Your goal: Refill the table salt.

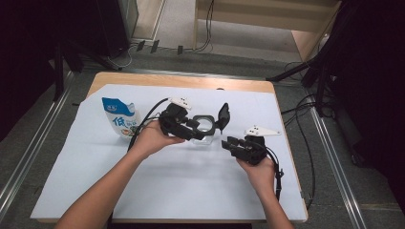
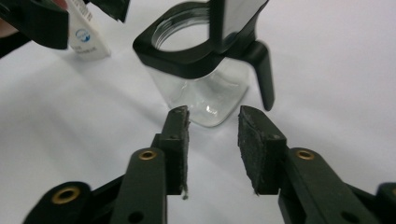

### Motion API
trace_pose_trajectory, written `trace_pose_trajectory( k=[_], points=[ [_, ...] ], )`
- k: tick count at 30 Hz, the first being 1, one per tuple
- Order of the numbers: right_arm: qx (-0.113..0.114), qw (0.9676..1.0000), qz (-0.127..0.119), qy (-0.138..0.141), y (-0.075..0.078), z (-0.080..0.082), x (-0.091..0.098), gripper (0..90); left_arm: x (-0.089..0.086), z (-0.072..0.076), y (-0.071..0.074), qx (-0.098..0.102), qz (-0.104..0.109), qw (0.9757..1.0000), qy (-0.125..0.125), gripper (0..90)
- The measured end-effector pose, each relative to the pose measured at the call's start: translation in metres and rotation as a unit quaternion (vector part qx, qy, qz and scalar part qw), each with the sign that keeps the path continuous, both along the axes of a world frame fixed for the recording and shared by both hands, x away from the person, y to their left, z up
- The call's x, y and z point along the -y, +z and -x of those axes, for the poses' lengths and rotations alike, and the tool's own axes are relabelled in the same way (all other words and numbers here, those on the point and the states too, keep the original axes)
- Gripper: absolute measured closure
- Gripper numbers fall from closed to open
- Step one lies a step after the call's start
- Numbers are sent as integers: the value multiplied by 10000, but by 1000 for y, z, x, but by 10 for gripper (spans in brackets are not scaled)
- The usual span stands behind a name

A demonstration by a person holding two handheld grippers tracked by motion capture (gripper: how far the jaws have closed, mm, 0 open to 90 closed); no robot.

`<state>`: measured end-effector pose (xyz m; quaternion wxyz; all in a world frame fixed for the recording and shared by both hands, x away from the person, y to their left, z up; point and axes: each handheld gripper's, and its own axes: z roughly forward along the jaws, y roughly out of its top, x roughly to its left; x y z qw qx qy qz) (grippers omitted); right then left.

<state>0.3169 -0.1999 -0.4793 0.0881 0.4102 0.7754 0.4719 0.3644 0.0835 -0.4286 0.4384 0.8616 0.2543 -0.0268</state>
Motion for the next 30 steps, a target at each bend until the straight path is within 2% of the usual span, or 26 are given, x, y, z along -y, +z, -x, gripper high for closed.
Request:
trace_pose_trajectory(
  k=[3,8,9,13,16,18,20,25,30],
  points=[
    [10,10000,77,7,-3,4,-8,574,-9,8,0,64,-3,10000,70,425],
    [-88,9999,84,83,-4,10,-18,530,-21,21,-6,145,-41,9998,139,416],
    [-105,9999,89,104,-5,11,-18,528,-23,22,-8,150,-69,9997,165,409],
    [-133,9996,181,192,-8,14,-21,520,-32,32,-12,108,58,9997,204,409],
    [-105,9994,197,276,-9,14,-23,528,-36,36,-14,48,-54,9997,228,408],
    [-97,9991,216,346,-9,13,-25,545,-41,39,-16,30,37,9995,304,409],
    [-71,9990,204,397,-8,13,-27,547,-45,41,-18,37,-12,9993,369,408],
    [-27,9985,247,489,-9,10,-32,543,-58,45,-22,-71,27,9988,488,407],
    [9,9978,291,592,-9,8,-37,544,-74,50,-22,-66,29,9977,668,408]
  ],
)
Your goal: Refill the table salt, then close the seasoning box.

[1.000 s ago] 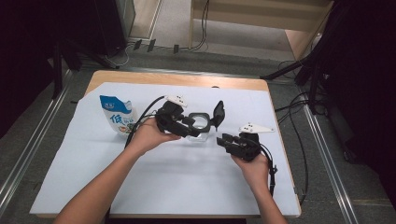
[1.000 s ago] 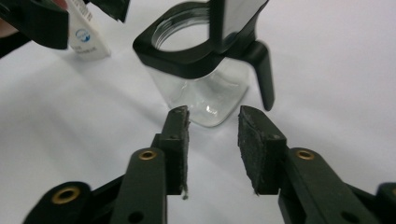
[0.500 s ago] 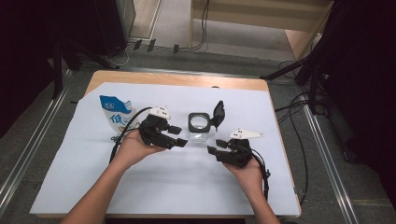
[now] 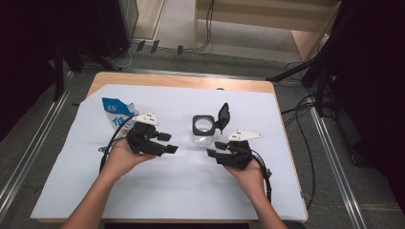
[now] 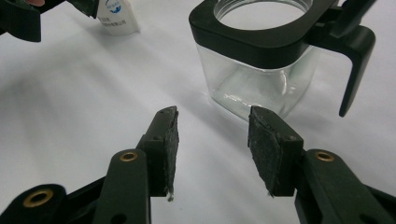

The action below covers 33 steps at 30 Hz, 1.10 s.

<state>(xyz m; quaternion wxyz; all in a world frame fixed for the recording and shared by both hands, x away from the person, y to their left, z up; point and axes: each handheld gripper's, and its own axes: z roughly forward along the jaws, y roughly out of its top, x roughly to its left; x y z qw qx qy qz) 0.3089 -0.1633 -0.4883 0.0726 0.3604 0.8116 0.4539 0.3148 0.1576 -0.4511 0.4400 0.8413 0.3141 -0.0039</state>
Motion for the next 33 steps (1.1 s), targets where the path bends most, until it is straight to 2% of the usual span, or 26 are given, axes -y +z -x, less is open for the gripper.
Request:
trace_pose_trajectory(
  k=[5,17,20,33],
  points=[
    [14,10000,-3,62,0,-3,-4,544,-17,3,2,43,-7,9998,186,409],
    [5,9999,5,155,-1,-7,-9,545,-55,7,8,74,151,9979,624,431],
    [39,9998,-35,174,-1,-8,-11,545,-63,7,8,86,102,9974,705,436],
    [7,9996,10,287,-1,-10,-18,547,-100,14,11,138,93,9931,1160,446]
  ],
)
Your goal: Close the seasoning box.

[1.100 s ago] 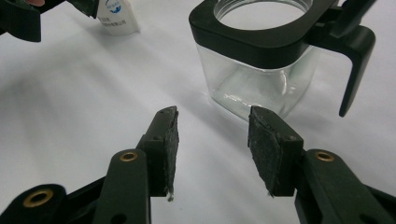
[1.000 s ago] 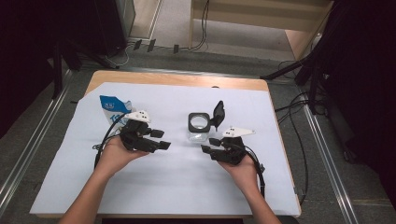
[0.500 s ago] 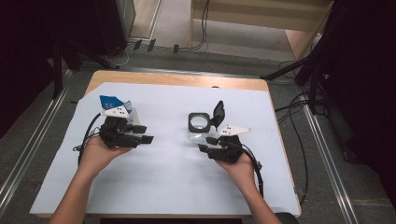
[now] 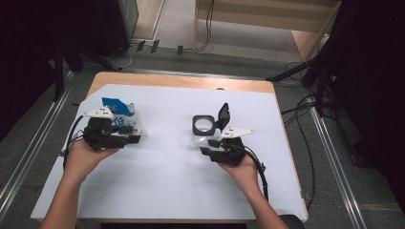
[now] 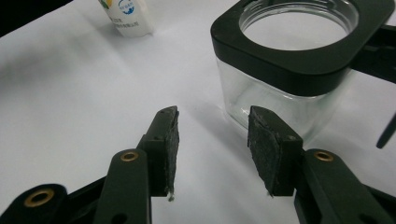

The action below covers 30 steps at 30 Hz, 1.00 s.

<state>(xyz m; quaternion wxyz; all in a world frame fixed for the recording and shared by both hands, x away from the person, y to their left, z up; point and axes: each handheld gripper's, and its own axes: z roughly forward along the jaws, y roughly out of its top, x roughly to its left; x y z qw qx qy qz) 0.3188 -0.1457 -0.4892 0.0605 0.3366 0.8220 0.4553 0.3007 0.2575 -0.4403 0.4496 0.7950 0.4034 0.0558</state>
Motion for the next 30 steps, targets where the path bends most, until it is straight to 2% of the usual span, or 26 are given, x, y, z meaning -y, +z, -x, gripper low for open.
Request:
trace_pose_trajectory(
  k=[9,11,17,20,23,25,30],
  points=[
    [-22,9999,41,132,-1,-2,-10,549,-27,6,5,19,2,9989,478,448],
    [-31,9999,63,154,-2,-2,-11,549,-31,6,7,17,-11,9988,480,448],
    [-60,9998,95,159,-3,-2,-12,550,-51,4,11,81,16,9972,747,454],
    [-64,9998,126,155,-3,-1,-11,550,-60,1,10,82,-43,9964,838,457],
    [-56,9998,152,153,-4,1,-11,550,-66,-6,9,84,3,9960,893,464],
    [-42,9998,156,153,-4,2,-11,550,-67,-12,8,77,24,9964,842,469],
    [-30,9998,176,115,-5,5,-9,550,-63,-24,9,127,-14,9972,743,508]
  ],
)
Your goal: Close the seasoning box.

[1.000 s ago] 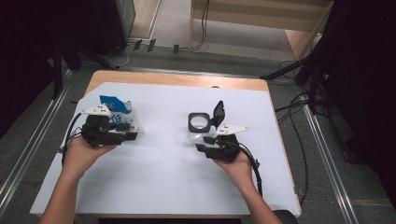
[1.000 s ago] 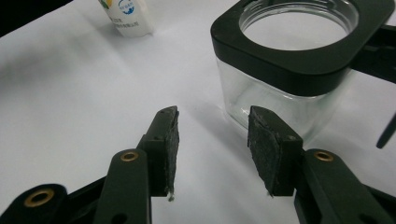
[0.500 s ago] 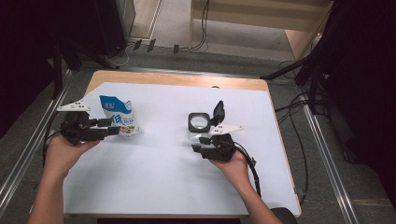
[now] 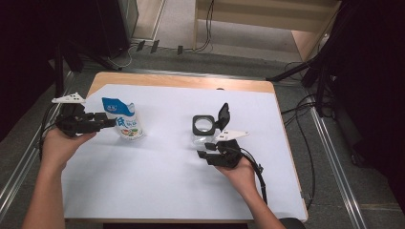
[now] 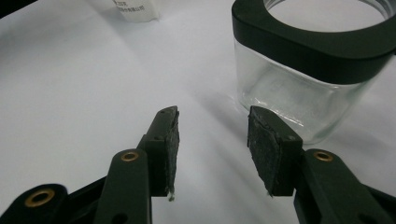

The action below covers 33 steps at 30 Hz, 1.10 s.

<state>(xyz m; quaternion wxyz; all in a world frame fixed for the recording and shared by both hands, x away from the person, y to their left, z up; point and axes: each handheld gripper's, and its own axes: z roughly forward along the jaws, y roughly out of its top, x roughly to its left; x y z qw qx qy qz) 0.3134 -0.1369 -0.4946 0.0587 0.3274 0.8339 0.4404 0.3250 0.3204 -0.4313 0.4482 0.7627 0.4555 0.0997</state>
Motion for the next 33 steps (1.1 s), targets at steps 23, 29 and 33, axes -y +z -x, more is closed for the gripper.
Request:
trace_pose_trajectory(
  k=[23,29,33],
  points=[
    [28,9997,25,-229,-6,11,14,545,8,-17,5,162,244,9981,-537,874],
    [76,9997,-38,-213,-6,11,13,543,16,-16,10,-54,436,9974,-564,900],
    [84,9997,-66,-204,-5,11,11,542,29,-13,17,-4,265,9973,-678,900]
  ],
)
